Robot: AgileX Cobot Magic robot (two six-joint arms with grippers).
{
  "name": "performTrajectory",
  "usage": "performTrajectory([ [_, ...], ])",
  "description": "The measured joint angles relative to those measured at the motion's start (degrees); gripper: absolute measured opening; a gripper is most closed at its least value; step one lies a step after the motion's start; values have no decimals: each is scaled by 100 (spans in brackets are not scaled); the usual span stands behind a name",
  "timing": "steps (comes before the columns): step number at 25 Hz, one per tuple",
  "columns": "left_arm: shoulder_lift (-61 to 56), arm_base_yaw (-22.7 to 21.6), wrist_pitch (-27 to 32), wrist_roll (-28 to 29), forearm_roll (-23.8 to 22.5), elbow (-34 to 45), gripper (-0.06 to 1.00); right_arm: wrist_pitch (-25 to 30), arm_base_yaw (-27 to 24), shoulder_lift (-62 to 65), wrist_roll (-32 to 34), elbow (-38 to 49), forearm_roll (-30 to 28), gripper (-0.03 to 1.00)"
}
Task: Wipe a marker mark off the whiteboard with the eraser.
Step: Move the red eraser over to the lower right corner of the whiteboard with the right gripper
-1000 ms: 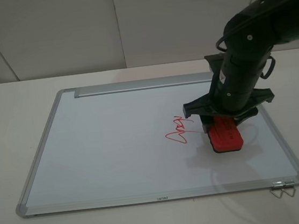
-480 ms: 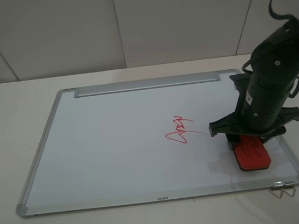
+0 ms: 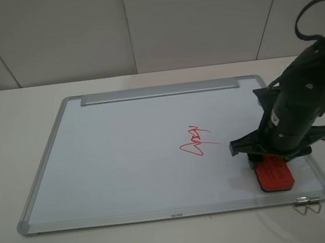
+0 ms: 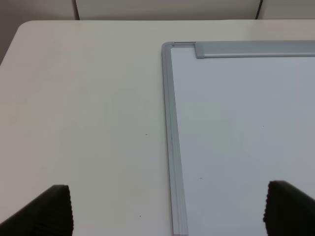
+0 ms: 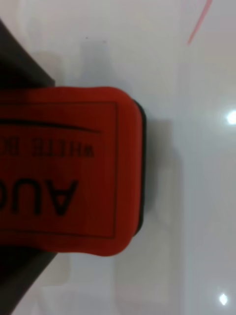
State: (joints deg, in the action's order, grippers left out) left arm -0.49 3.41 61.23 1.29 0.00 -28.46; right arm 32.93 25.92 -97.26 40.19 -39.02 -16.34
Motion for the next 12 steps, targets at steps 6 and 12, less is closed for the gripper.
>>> performTrajectory([
  [6,0,0,0,0,0,0,77,-88,0,0,80,40,-44,50],
  [12,0,0,0,0,0,0,77,-90,0,0,80,40,-199,50],
])
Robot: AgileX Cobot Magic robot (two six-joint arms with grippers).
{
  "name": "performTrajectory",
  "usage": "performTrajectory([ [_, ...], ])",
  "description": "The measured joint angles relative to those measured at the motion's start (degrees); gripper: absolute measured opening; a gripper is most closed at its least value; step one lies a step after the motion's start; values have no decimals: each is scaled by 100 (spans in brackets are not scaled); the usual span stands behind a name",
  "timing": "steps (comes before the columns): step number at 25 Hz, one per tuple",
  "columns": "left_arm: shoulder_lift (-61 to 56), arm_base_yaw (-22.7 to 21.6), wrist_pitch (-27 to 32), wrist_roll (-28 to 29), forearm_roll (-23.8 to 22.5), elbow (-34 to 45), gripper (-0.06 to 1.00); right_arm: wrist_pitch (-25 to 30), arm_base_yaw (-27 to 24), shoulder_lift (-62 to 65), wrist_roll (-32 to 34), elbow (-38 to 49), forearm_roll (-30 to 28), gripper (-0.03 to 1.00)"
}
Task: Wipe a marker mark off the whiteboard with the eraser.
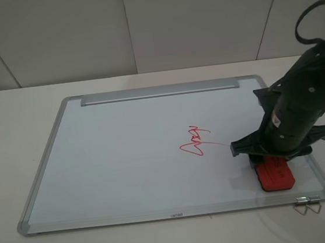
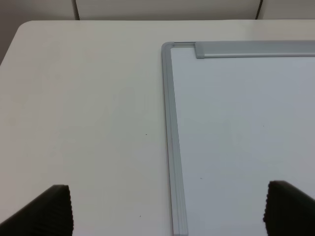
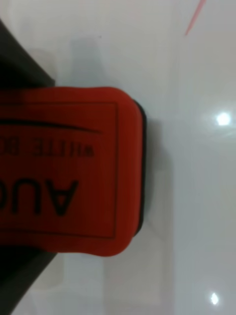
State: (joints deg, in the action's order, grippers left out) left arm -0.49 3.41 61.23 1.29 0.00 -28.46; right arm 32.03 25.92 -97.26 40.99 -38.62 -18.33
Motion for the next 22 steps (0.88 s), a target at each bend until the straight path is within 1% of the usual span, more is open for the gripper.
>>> performTrajectory([
  [4,0,0,0,0,0,0,77,-52,0,0,0,0,-6,51],
  [8,0,0,0,0,0,0,77,-77,0,0,2,0,-17,61],
  [13,0,0,0,0,0,0,77,-47,0,92,-89,2,-50,65],
  [18,0,0,0,0,0,0,77,80,0,855,-642,7,68,79],
  [22,0,0,0,0,0,0,77,249,0,1753,-901,7,328,82],
])
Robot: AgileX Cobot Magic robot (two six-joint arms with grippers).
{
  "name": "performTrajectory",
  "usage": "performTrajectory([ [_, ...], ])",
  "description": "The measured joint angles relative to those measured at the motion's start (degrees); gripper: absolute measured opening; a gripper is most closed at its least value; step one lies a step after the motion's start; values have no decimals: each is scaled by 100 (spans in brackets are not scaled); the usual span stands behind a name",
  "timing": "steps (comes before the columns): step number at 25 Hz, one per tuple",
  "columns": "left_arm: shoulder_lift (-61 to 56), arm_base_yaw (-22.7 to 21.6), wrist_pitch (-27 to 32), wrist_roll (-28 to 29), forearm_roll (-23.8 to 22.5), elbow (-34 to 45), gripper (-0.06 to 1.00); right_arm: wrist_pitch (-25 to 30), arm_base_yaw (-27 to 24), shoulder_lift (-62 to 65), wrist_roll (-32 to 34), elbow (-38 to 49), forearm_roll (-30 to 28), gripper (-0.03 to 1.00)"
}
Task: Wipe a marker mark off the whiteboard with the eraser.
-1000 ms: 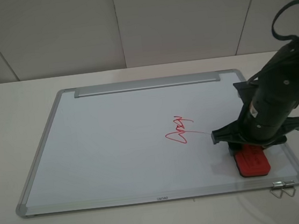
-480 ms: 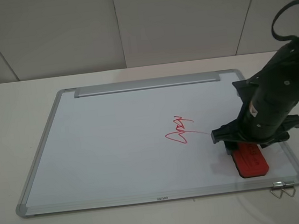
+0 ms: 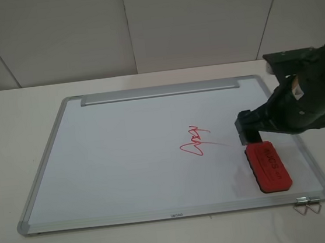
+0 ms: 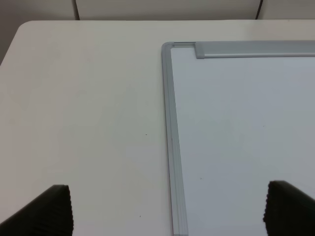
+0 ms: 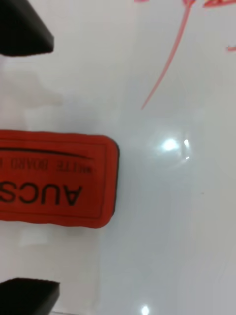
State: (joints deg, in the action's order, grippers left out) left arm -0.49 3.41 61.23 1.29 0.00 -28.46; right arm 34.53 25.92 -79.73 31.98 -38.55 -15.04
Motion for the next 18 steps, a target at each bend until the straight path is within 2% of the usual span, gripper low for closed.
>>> performTrajectory([
  [4,0,0,0,0,0,0,77,274,-208,603,-372,0,413,82],
  [5,0,0,0,0,0,0,77,612,-525,1038,-828,0,766,82],
  [9,0,0,0,0,0,0,77,1374,-1320,1932,-1723,2,1275,82],
  [14,0,0,0,0,0,0,77,2109,-2084,3413,-2345,2,1386,82],
  [18,0,0,0,0,0,0,77,2343,-2191,4756,-2410,2,1331,82],
])
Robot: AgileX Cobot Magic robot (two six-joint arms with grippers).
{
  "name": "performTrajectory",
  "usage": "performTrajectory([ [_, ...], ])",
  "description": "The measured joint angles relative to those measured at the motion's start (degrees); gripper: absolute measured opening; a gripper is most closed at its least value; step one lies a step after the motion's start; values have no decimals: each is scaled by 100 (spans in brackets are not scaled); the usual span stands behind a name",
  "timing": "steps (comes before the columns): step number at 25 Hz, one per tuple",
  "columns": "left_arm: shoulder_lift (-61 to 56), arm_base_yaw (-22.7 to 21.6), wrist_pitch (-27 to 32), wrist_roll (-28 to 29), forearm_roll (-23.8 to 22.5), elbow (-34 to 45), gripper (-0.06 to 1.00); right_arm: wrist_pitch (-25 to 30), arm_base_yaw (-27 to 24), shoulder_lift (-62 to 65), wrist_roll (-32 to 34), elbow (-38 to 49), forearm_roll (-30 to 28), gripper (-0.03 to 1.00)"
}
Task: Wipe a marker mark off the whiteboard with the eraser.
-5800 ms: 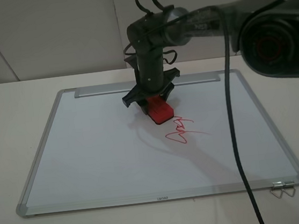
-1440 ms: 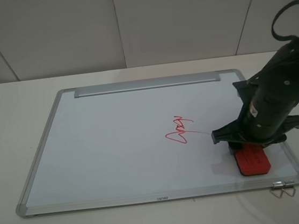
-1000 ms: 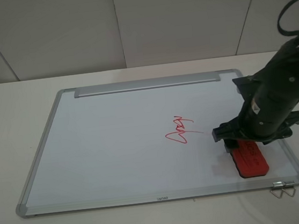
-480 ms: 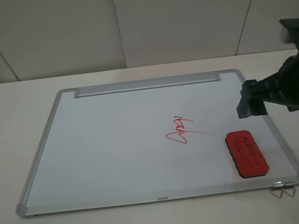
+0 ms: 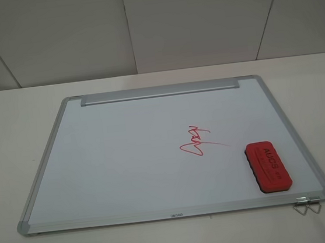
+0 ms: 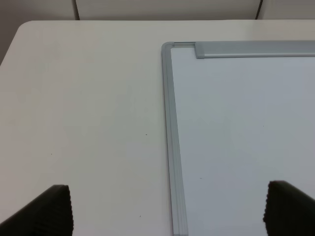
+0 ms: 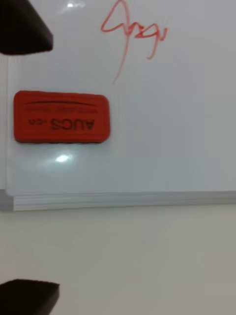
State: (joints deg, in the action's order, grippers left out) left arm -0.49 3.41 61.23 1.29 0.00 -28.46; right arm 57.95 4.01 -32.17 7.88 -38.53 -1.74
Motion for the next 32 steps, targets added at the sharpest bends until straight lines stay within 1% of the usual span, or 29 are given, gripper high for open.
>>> performTrajectory([
  [7,0,0,0,0,0,0,77,519,0,1795,-14,0,-119,82],
  [11,0,0,0,0,0,0,77,569,0,2372,-14,18,-119,82],
  [15,0,0,0,0,0,0,77,569,0,2615,-50,18,-147,82],
  [20,0,0,0,0,0,0,77,530,0,2729,-339,83,-265,82],
  [26,0,0,0,0,0,0,77,154,0,2764,-383,690,118,82],
  [32,0,0,0,0,0,0,77,152,0,2789,-398,783,174,82],
])
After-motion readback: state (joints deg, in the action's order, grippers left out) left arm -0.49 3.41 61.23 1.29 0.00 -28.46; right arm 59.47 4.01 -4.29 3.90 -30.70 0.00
